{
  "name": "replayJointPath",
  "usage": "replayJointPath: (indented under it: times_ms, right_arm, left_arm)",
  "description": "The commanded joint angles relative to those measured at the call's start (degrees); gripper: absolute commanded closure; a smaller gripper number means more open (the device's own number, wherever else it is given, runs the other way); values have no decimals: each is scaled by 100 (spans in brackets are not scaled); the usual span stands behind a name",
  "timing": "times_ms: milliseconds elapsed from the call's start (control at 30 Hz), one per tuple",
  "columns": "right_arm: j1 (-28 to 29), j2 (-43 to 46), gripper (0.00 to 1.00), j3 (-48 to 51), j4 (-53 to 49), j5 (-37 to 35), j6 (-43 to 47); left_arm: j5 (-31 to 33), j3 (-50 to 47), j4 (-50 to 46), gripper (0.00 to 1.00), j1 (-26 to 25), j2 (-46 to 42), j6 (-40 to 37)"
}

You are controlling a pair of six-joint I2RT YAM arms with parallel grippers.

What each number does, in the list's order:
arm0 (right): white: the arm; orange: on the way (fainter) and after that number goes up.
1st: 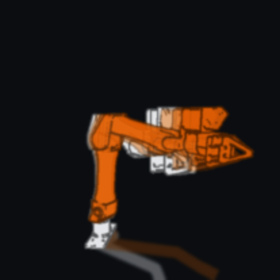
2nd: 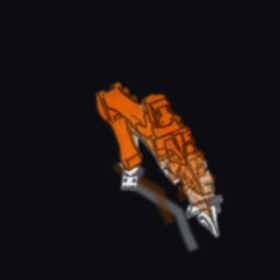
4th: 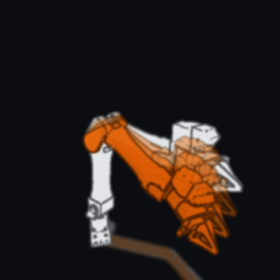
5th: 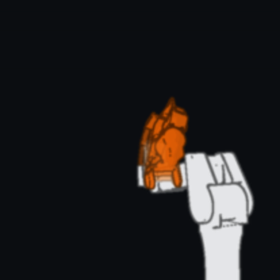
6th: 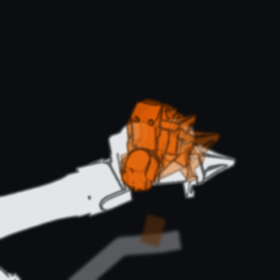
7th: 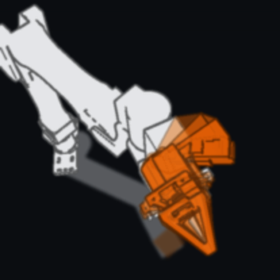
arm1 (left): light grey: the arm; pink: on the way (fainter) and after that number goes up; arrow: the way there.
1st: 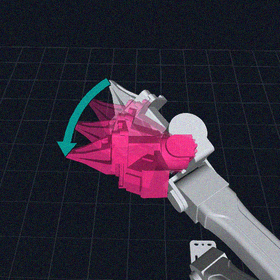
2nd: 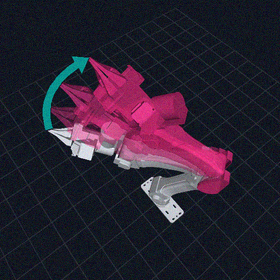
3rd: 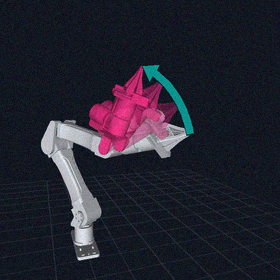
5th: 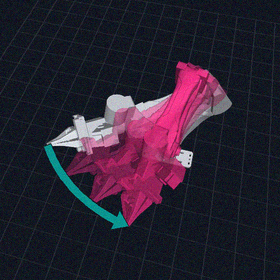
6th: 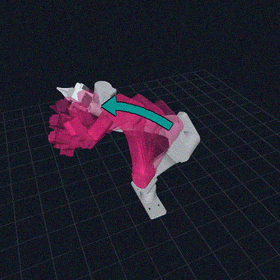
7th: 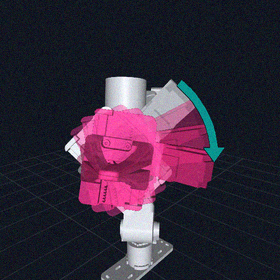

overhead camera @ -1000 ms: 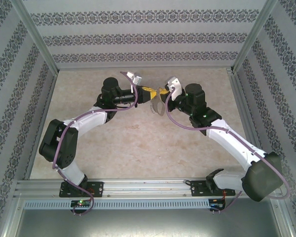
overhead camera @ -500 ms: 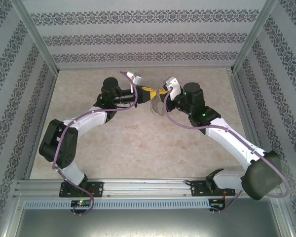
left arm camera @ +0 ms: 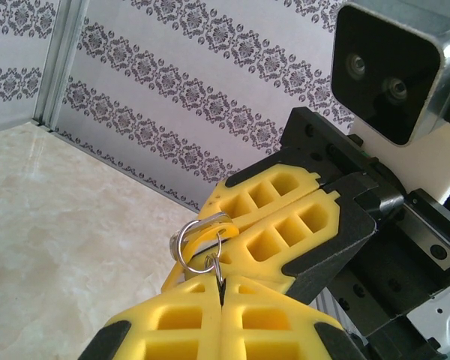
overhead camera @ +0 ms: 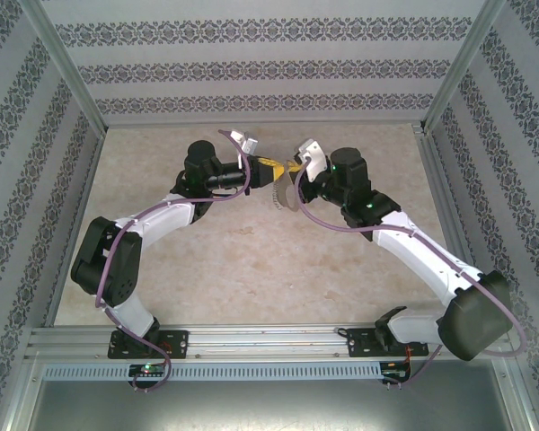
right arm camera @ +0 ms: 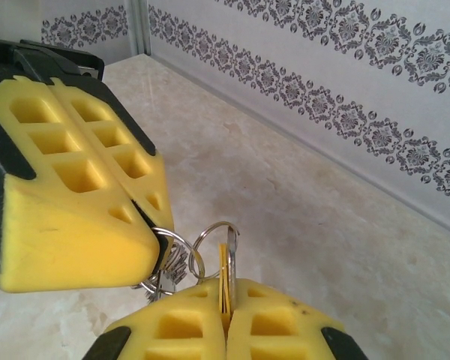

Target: Put the keys on the keyring

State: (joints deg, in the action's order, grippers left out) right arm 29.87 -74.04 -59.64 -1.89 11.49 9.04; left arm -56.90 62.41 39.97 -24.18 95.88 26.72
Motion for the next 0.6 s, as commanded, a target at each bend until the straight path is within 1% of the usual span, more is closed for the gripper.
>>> replayJointPath:
  times_ms: [0, 433, 567]
  right_arm:
    - [379, -128, 100, -215, -7, 753, 164]
    - [388, -128, 100, -244, -33, 597, 212]
    - [299, -65, 100, -229, -20, 530, 173]
  left_arm:
    - [-33, 184, 90, 100, -111, -183, -167]
    - [-10, 208, 20, 100, -115, -192, -201]
    - [15, 176, 29, 100, -120, -200, -218]
